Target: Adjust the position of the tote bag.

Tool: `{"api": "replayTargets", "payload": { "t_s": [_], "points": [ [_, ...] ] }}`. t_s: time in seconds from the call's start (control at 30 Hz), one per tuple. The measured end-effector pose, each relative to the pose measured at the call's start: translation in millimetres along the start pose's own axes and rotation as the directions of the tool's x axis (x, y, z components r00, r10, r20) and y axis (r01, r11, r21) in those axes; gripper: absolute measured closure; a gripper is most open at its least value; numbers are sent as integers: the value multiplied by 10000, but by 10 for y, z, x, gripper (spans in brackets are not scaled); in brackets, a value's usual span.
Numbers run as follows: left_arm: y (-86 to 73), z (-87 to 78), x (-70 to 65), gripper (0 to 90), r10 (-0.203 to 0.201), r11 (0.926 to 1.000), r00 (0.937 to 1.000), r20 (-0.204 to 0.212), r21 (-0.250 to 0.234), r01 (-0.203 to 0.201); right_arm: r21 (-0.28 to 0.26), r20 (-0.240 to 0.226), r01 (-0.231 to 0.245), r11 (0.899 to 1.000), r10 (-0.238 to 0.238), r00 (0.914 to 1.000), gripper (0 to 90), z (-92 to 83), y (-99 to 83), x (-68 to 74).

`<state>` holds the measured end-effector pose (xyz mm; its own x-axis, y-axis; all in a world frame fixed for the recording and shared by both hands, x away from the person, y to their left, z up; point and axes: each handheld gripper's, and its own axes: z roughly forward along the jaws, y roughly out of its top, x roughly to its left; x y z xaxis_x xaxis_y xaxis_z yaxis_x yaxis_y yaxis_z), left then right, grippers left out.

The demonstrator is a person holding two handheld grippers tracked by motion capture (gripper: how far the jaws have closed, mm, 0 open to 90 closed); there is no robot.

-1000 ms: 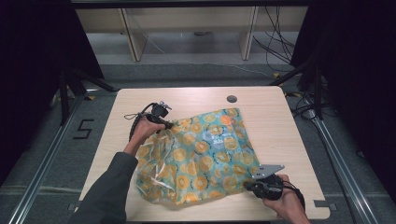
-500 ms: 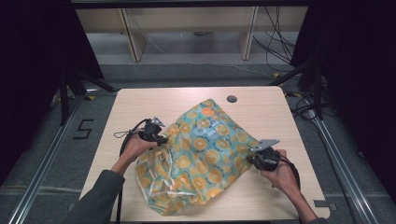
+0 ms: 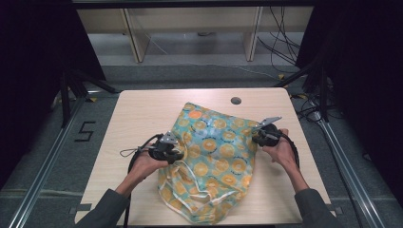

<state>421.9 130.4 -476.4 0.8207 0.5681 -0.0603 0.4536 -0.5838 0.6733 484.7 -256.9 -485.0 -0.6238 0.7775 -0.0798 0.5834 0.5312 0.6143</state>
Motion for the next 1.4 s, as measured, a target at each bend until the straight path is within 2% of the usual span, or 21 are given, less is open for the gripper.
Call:
{"api": "replayTargets", "payload": {
  "t_s": [0.17,0.23,0.27,0.33,0.47,0.5,0.6,0.63,0.67,0.7,0.73,0.83,0.9,0.93,0.97,1.0,1.03,1.13,1.2,1.3,1.4],
  "points": [
    [-8,94,-330,868,157,9994,9983,568,-304,-139,49,261,-251,9997,250,9993,900,160,168,-169],
    [-5,97,-341,862,233,9992,9970,734,-328,-209,277,304,-229,9994,220,9993,900,158,194,-191],
    [-6,104,-354,852,78,9987,9965,828,-501,-36,291,323,-69,9996,60,9995,900,163,208,-214],
    [-23,66,-335,801,-180,9983,9965,817,-543,225,227,332,-283,9993,275,9991,900,151,206,-239],
    [-52,-145,-313,686,-598,9930,9961,641,-978,659,-271,129,-545,9981,549,9984,896,59,158,-234],
    [-63,-296,-323,591,-819,9878,9957,432,-1291,868,-574,87,-516,9970,522,9986,880,-65,135,-201],
    [-68,-427,-338,516,-894,9826,9951,417,-1596,949,-901,4,-192,9957,194,9998,860,-202,113,-152],
    [-67,-514,-354,480,-788,9829,9962,374,-1638,839,-1203,-365,-272,9924,230,9991,838,-343,74,-57],
    [-71,-585,-361,480,-556,9855,9982,215,-1594,583,-1203,-365,-272,9924,230,9991,838,-343,74,-57],
    [-74,-642,-395,460,-692,9796,9975,109,-1882,700,-1062,-538,-119,9943,62,9985,828,-437,57,-20],
    [-75,-682,-401,425,-577,9800,9983,103,-1904,586,-1252,-792,-150,9920,50,9968,802,-560,-2,85],
    [-82,-804,-474,389,-450,9774,9990,-10,-2066,439,-1567,-1280,-106,9876,-97,9917,771,-707,-115,225],
    [-92,-843,-565,378,56,9773,9999,156,-2119,-21,-1857,-1344,114,9825,-369,9902,752,-757,-181,279],
    [-92,-843,-565,371,56,9773,9999,156,-2119,-21,-1857,-1344,114,9825,-369,9902,752,-757,-181,279],
    [-102,-809,-624,355,451,9811,9987,228,-1894,-400,-1787,-1478,137,9838,-406,9882,748,-811,-235,321],
    [-102,-809,-624,340,451,9811,9987,228,-1894,-400,-1787,-1478,137,9838,-406,9882,748,-811,-235,321],
    [-114,-743,-664,317,818,9859,9955,469,-1501,-739,-1620,-1715,21,9868,-302,9847,738,-836,-284,353],
    [-139,-637,-688,289,1218,9861,9918,387,-1185,-1165,-1620,-1661,-70,9868,-203,9859,724,-849,-349,376],
    [-146,-605,-685,285,1366,9863,9897,425,-988,-1319,-1563,-1724,-59,9877,-214,9848,716,-861,-365,377],
    [-176,-458,-677,260,1583,9856,9865,408,-667,-1554,-1600,-2064,-591,9854,251,9781,665,-921,-428,464],
    [-192,-389,-663,277,1663,9851,9851,435,-529,-1639,-1765,-2017,-255,9840,-108,9794,644,-955,-448,480]
  ]
}}
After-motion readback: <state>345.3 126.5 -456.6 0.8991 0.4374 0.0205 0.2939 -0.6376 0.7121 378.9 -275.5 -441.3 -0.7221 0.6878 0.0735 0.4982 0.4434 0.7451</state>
